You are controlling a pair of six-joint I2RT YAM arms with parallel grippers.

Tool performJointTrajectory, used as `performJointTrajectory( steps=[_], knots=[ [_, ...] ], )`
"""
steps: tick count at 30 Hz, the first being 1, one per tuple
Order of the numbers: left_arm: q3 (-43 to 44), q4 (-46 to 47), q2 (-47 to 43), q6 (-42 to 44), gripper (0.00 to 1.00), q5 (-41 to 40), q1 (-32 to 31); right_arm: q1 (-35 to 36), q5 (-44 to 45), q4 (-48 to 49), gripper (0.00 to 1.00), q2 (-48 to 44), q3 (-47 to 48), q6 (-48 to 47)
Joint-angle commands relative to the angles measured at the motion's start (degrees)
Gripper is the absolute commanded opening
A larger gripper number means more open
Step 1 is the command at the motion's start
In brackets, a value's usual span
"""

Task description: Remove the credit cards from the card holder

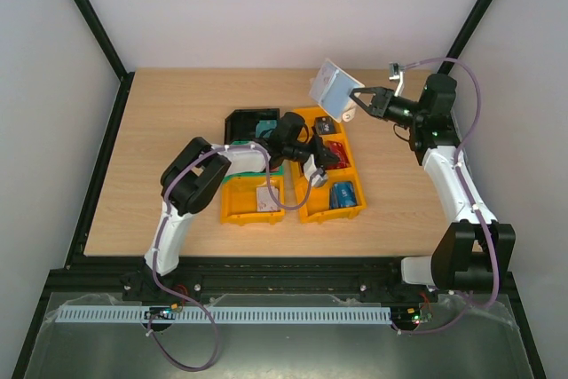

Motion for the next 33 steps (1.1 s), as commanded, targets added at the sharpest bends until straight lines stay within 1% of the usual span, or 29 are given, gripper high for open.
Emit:
performJointTrajectory(
  steps=[1,2,3,4,5,6,12,15,18,21,27,30,33],
  knots=[
    [2.6,-3.9,1.6,2.3,0.02,0.5,0.6,-0.5,-1.5,0.6,0.02,-1.3,2.3,-1.2],
    [2.8,-4.3,1.8,2.8,0.07,0.3,0.6,-0.5,-1.5,0.6,0.02,-1.3,2.3,-1.2],
    [2.8,-4.3,1.8,3.4,0.19,0.1,0.6,-0.5,-1.5,0.6,0.02,-1.1,2.4,-1.2],
    [2.7,-4.2,1.8,3.5,0.33,0.0,0.5,-0.5,-1.6,0.6,0.02,-1.1,2.6,-1.0],
    [2.7,-4.2,1.7,3.4,0.45,-0.2,0.5,-0.5,-1.6,0.6,0.02,-1.0,2.7,-1.0],
    [2.7,-4.2,1.6,3.2,0.51,-0.6,0.5,-0.5,-1.7,0.6,0.02,-1.0,2.8,-1.0],
    [2.9,-3.8,-0.6,1.5,0.55,-2.4,0.6,-0.5,-1.8,0.6,0.02,-1.5,2.7,-1.2],
    [3.6,-3.6,-1.6,-1.1,0.63,-3.3,0.6,-0.5,-2.0,0.6,0.02,-1.5,2.9,-1.1],
    [5.1,-6.3,-2.4,-1.5,0.70,-4.9,0.6,-0.5,-2.1,0.6,0.02,-1.9,3.0,-1.2],
    [5.4,-6.9,-3.1,-2.6,0.75,-6.3,0.5,-0.5,-2.1,0.6,0.02,-2.2,3.1,-1.2],
    [4.6,-7.7,-5.9,-3.0,0.81,-7.9,0.3,-0.5,-1.8,-0.1,0.02,-3.0,3.6,-1.6],
    [3.9,-8.1,-7.3,-3.5,0.87,-8.6,0.2,-0.5,-1.0,-1.7,0.02,-3.3,4.2,-2.7],
    [3.4,-8.8,-8.8,-5.1,0.88,-8.7,-0.1,-0.6,-0.5,-2.2,0.02,-3.6,4.6,-2.9]
  ],
)
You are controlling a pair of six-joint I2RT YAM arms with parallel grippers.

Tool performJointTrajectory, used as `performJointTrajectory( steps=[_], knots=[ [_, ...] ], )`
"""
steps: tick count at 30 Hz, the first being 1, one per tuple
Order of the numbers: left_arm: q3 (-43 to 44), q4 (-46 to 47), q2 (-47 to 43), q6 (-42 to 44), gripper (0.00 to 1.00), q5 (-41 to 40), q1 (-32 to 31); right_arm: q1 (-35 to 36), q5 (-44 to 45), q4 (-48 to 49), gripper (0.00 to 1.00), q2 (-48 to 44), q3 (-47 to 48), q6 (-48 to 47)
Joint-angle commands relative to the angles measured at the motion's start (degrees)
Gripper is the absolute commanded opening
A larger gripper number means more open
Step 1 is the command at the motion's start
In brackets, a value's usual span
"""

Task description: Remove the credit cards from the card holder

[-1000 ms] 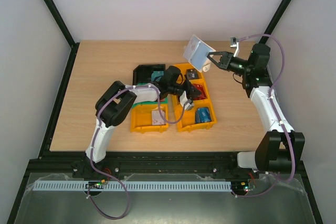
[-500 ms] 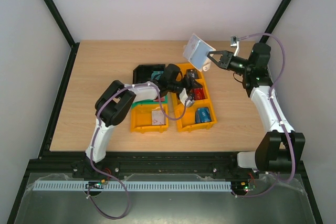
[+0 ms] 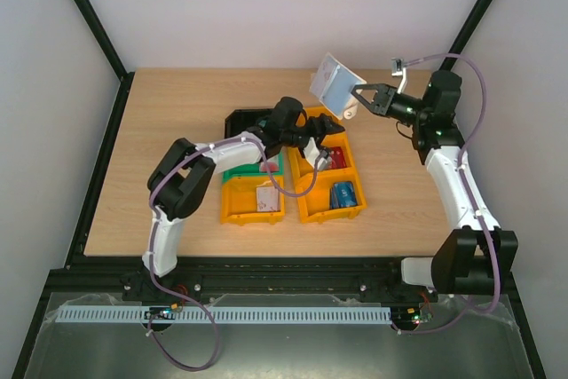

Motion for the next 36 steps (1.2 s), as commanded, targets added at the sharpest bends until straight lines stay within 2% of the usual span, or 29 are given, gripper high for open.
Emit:
performJointTrajectory(
  steps=[1,4,6,8,10,13,15,17,21,25,29,36],
  knots=[
    [-0.7,-2.0,-4.1,-2.7,0.88,0.2,-0.6,-0.3,0.1,-0.5,0.02,-2.3,2.8,-1.4],
    [-1.9,-1.8,-5.4,-5.6,0.88,0.0,-0.8,-0.3,0.1,-0.7,0.02,-2.7,3.1,-1.4],
    [-2.6,0.1,-6.7,-12.0,0.85,-0.8,-0.9,-0.4,0.3,-0.9,0.02,-3.1,3.3,-1.4],
    [-2.2,-0.6,-7.8,-18.5,0.79,-2.5,-1.0,-0.4,0.4,-1.0,0.02,-3.5,3.3,-1.4],
    [-1.5,-2.7,-8.2,-25.3,0.66,-6.9,-0.9,-0.4,0.6,-1.0,0.02,-3.9,3.4,-1.4],
    [3.5,-15.0,-5.9,-33.1,0.40,-11.1,-0.7,-0.4,0.7,-1.2,0.02,-4.4,3.3,-1.4],
    [5.1,-21.5,-5.2,-37.9,0.31,-11.5,-0.9,-0.4,0.6,-1.8,0.02,-4.6,3.2,-1.4],
    [5.0,-23.7,-4.9,-44.6,0.26,-13.3,-1.6,-0.4,0.8,-2.8,0.02,-4.9,3.2,-2.8],
    [5.1,-26.4,-2.2,-57.7,0.17,-18.8,-3.1,-0.4,1.0,-3.6,0.02,-5.4,3.0,-3.1],
    [6.3,-26.2,0.9,-65.2,0.14,-23.5,-4.0,-0.4,1.1,-4.0,0.02,-5.7,3.2,-3.1],
    [5.6,-23.9,2.4,-66.7,0.13,-25.8,-4.6,-0.4,1.1,-3.9,0.02,-5.9,3.5,-2.8],
    [9.6,-24.1,7.8,-69.1,0.09,-29.7,-4.3,-0.4,0.7,-4.0,0.02,-6.4,3.9,-2.8]
  ],
)
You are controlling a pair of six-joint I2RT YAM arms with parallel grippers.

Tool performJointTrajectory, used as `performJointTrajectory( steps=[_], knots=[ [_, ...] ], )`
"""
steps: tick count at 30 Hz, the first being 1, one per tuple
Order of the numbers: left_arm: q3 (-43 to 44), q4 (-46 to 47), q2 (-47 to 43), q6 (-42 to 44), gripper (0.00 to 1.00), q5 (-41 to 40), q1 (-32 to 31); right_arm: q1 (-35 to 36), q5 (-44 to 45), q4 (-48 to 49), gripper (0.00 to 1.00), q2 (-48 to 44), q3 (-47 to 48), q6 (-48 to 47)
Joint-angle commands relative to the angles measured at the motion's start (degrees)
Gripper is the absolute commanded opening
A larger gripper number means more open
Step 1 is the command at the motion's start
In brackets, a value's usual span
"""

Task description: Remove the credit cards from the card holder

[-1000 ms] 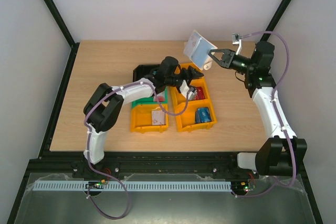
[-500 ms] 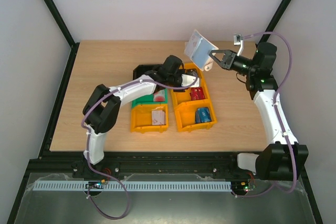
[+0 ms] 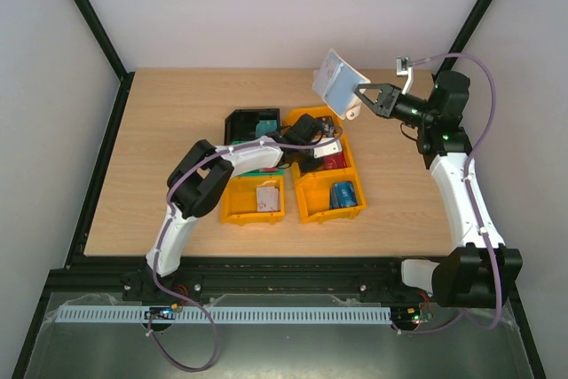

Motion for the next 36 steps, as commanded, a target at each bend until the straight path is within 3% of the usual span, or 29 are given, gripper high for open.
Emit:
performJointTrajectory(
  steps=[1,16,23,28,36],
  knots=[
    [2.7,-0.2,2.4,-3.3,0.09,-3.2,0.2,-0.4,-0.5,0.5,0.02,-2.2,2.4,-0.8],
    [2.7,3.0,3.4,-5.6,0.11,3.5,-1.7,-0.4,-1.0,0.7,0.02,-1.0,2.6,-1.1],
    [0.8,4.9,-0.8,-8.2,0.14,5.2,-1.5,-0.4,-0.4,0.4,0.02,-1.2,2.7,-1.1],
    [-2.7,5.6,-8.8,-11.4,0.24,10.5,1.4,-0.4,-0.6,0.4,0.02,-1.5,3.5,-1.7],
    [-14.6,2.4,-29.4,-11.0,0.54,21.8,6.5,-0.2,-8.4,3.0,0.02,-3.0,3.5,-1.2]
  ],
)
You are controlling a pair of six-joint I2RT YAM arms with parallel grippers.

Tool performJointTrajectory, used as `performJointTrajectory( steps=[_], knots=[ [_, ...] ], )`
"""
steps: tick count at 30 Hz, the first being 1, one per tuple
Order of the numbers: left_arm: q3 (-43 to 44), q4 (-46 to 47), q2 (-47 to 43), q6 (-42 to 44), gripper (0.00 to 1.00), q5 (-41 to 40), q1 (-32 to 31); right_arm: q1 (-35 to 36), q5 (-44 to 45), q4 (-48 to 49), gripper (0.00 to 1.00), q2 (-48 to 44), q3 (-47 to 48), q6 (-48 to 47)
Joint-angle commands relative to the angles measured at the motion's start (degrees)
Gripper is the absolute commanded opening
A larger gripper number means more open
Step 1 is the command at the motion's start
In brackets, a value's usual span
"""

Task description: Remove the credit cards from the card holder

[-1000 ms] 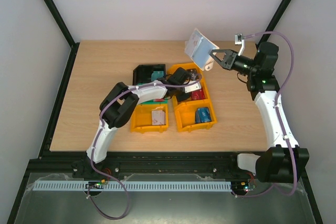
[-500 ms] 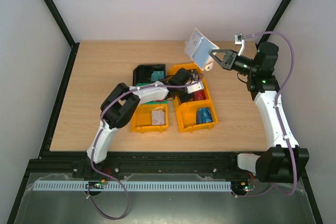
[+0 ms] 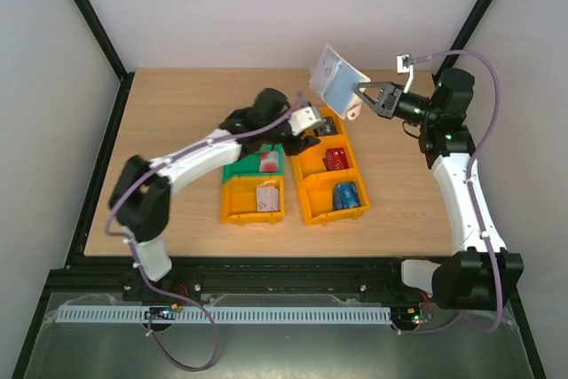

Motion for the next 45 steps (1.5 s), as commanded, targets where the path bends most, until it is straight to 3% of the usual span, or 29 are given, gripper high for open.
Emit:
performJointTrajectory(
  steps=[1,8,15,20,25,29,34,40,43,44,45],
  knots=[
    [-7.1,-2.2,-12.7,-0.6,0.57,9.9,2.9,0.0,-7.8,4.3,0.02,-2.6,1.3,1.1],
    [-20.6,4.5,-34.0,-16.3,0.72,29.3,16.3,8.9,-13.9,4.7,0.02,-3.0,1.0,-0.9],
    [-26.5,9.3,-46.4,-26.1,0.89,30.4,20.3,17.6,-17.2,5.0,0.02,0.3,4.0,-1.8],
    [-29.9,13.9,-51.2,-31.5,0.93,35.2,23.1,21.7,-17.6,5.0,0.02,1.8,4.8,-2.6],
    [-32.1,15.1,-53.9,-34.0,0.92,34.0,23.1,25.3,-17.2,4.8,0.02,2.1,4.6,-3.1],
    [-33.2,17.4,-55.1,-36.7,0.86,34.5,23.2,27.2,-16.9,3.4,0.02,1.6,4.3,-4.3],
    [-33.8,19.1,-56.0,-37.5,0.62,38.4,22.9,28.4,-13.4,2.6,0.02,1.8,2.8,-5.8],
    [-33.5,14.9,-57.2,-33.6,0.07,37.6,22.0,28.4,-2.5,1.6,0.02,3.9,3.5,-7.9],
    [-33.6,12.7,-58.2,-33.1,0.02,32.7,21.9,28.3,4.2,-3.6,0.02,6.0,5.5,-10.1],
    [-33.8,11.7,-58.6,-32.8,0.02,30.1,21.9,28.3,6.5,-5.9,0.09,6.7,6.4,-11.1],
    [-33.9,10.8,-58.9,-32.6,0.02,27.2,21.9,28.3,9.0,-8.5,0.21,7.2,7.4,-12.4]
  ],
)
